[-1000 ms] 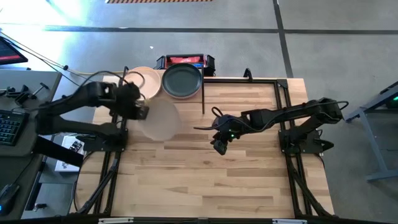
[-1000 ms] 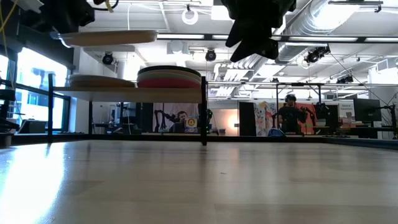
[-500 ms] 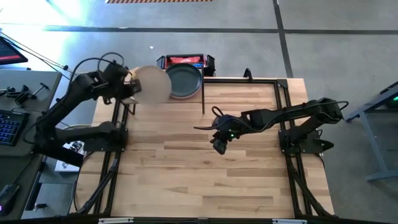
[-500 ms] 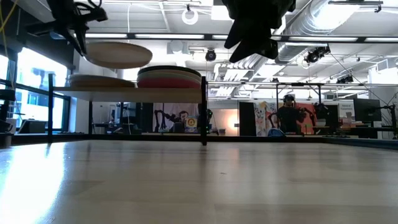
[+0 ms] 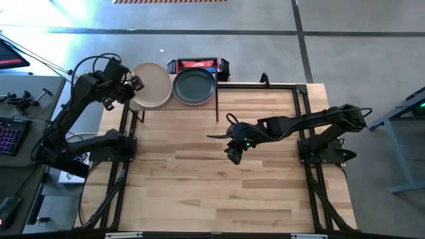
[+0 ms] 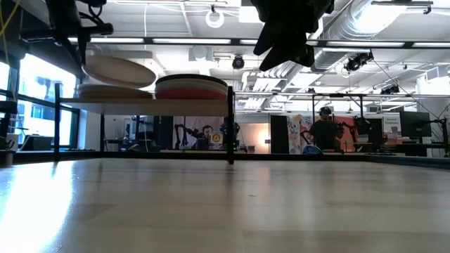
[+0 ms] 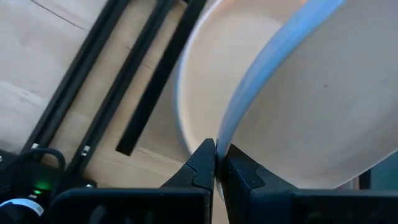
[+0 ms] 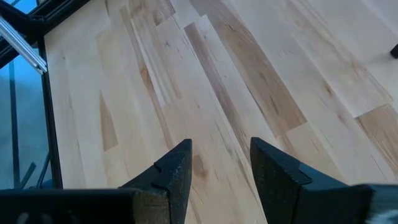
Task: Place and stack plates onto a shelf
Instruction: Stack the gray plate on top of the light orange plate on the shelf
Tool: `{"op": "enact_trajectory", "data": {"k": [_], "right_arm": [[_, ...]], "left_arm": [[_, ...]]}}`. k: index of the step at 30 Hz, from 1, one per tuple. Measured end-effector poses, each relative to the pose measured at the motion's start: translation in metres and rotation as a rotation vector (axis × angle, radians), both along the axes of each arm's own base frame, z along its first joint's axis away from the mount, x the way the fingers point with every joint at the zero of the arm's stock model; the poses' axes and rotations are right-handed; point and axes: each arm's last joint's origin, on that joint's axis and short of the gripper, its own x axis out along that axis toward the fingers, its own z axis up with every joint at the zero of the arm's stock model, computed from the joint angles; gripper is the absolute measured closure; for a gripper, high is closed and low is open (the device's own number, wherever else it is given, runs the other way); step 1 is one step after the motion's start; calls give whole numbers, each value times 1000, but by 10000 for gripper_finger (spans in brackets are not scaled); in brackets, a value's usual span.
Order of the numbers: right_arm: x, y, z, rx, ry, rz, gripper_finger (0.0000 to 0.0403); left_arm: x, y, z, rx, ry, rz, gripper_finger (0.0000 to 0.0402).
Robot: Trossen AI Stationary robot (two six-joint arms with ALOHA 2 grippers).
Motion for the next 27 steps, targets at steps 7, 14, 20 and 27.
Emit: {"op": "enact_trajectory", "data": {"k": [7, 14, 20, 27], "right_arm": [[-1, 0, -1, -1, 13, 0, 261], [-3, 0, -3, -4, 41, 0, 261], [-3, 0, -3, -5, 47, 0, 261], [-4, 0, -3, -5, 50, 0, 261]], "left_arm": [[1, 12, -5, -34, 29, 26, 397], [4, 16, -8, -58, 33, -18, 394], [4, 16, -8, -61, 32, -34, 369], [4, 16, -8, -62, 33, -39, 334]]}}
